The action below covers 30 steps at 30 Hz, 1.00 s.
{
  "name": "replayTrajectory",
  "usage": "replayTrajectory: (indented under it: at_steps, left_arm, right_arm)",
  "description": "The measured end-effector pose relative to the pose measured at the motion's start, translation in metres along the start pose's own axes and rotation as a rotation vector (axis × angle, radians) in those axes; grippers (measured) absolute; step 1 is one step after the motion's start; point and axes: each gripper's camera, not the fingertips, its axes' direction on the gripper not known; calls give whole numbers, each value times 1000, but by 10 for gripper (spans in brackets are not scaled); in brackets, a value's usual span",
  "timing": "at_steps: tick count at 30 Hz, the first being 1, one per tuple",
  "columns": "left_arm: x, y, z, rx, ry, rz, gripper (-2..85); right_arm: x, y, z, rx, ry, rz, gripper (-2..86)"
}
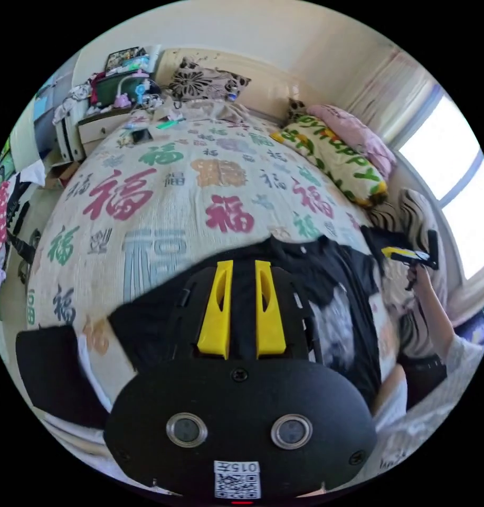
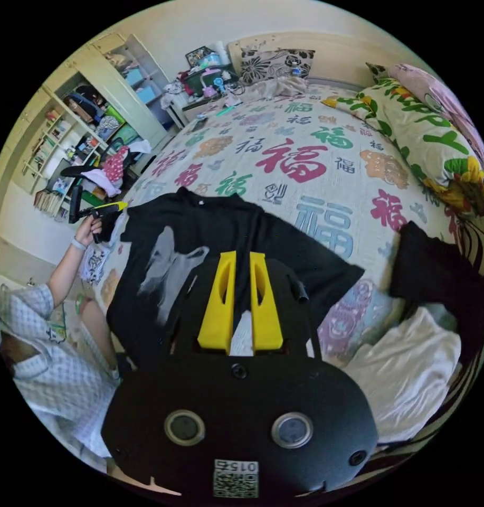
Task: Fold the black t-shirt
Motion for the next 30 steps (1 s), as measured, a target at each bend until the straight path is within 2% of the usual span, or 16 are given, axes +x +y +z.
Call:
replayTrajectory:
  at_steps: [3,5,7,10,13,17,20,23,30]
  left_arm:
    - [10,89,-33,-149,70,15,53]
    - [17,148,-44,-237,45,-18,39]
    - [23,219,-45,-330,47,-107,30]
    - [27,277,-31,-407,66,-224,46]
    - [34,306,-5,-495,104,-278,74]
    - [45,319,9,-466,41,-292,61]
    - [57,322,17,-509,18,-250,46]
    - [74,322,30,-561,-61,-163,17]
    - [103,333,27,-555,-82,-77,-4]
  right_arm:
    - [-19,91,-24,-51,-79,-18,45]
    - [-32,150,-24,-119,-125,2,47]
    - [-41,208,-14,-207,-167,57,57]
    - [-44,288,7,-298,-231,205,76]
    - [-42,334,23,-360,-251,282,84]
    - [-37,364,44,-439,-255,300,90]
    - [-35,369,60,-505,-278,286,80]
    - [-28,375,67,-546,-196,294,38]
    - [-20,408,46,-505,-203,247,4]
